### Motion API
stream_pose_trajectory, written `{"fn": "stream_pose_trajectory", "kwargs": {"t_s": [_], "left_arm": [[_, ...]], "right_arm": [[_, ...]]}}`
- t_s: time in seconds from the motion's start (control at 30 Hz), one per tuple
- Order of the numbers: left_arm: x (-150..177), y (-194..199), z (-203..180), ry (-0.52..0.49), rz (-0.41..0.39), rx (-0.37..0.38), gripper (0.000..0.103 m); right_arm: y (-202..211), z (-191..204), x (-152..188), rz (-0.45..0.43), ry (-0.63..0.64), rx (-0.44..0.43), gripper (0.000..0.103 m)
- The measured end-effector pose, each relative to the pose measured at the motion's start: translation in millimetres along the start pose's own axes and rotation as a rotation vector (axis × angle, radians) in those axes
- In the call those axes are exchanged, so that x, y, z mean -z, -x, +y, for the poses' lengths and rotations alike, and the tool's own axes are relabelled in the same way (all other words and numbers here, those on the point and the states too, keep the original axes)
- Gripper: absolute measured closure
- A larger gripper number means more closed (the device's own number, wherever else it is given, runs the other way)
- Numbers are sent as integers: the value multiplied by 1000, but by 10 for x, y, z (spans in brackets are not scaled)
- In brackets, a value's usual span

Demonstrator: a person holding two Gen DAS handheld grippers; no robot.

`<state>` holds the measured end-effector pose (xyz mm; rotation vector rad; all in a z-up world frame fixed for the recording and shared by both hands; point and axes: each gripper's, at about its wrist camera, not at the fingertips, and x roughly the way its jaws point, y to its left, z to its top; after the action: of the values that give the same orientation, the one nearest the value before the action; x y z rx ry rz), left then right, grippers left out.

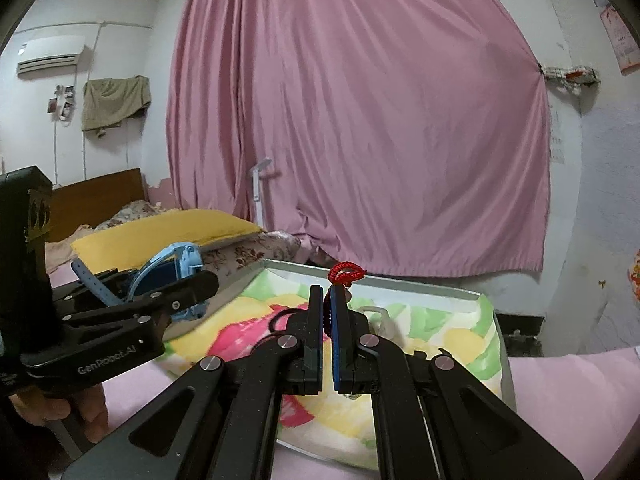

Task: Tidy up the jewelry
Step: 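Lift smartwatch and red bracelet and carry both over the tray, then lower both tools into the tray and open both grippers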

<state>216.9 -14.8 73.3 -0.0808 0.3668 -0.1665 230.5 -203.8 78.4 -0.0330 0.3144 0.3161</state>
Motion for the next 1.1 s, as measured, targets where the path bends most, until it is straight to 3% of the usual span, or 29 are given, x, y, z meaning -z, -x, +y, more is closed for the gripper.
{"fn": "stream_pose_trajectory", "kwargs": {"t_s": [0.37,0.67,0.83,1.1], "left_arm": [[70,-423,91,36,200,-4,61],[222,-677,191,55,376,6,61],[259,-711,177,49,409,12,61],[248,-695,189,64,414,26,61]], "right_arm": [[-494,-191,224,182,-54,16,100],[-759,-350,377,320,-136,-40,100],[-898,-384,471,401,-172,-74,100],[-977,-380,537,436,-176,-77,98]]}}
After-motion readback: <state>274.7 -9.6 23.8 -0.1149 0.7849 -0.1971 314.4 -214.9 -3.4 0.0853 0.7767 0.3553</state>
